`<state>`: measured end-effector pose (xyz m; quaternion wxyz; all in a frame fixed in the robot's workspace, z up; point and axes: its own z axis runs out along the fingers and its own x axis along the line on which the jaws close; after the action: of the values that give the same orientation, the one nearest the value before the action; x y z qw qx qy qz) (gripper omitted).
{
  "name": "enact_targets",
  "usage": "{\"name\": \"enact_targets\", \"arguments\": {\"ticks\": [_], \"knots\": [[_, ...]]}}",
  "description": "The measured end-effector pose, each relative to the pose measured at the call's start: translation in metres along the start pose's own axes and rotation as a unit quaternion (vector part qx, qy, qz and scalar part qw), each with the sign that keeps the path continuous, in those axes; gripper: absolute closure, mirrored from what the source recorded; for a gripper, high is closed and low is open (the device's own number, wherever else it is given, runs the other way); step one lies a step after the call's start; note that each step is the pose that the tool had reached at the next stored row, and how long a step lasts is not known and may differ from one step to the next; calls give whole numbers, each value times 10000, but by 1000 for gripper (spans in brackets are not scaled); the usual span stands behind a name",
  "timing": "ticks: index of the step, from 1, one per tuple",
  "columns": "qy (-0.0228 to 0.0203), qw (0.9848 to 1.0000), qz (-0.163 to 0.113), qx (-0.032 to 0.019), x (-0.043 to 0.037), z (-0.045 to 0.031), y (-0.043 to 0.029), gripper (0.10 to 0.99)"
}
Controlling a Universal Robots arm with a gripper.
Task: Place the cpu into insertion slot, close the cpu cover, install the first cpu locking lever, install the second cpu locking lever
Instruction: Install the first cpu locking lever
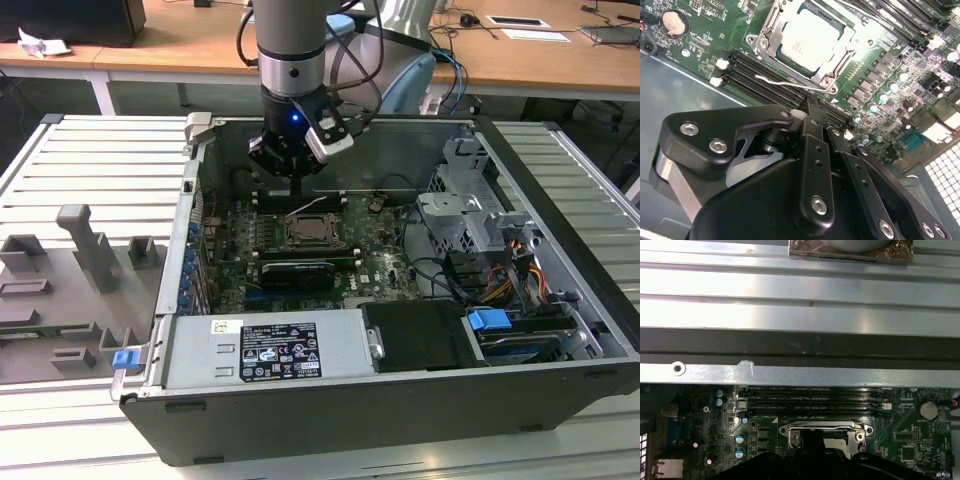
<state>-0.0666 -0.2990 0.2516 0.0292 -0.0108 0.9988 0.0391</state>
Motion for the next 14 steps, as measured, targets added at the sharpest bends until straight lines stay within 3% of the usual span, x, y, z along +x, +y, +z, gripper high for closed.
{"name": "enact_targets", "arguments": {"ticks": [6,12,14], "knots": [[2,10000,-19,-1,-10,17,-2,980],[20,9997,-252,-17,-18,28,-3,980],[20,9996,-279,-52,-35,34,-3,980]]}}
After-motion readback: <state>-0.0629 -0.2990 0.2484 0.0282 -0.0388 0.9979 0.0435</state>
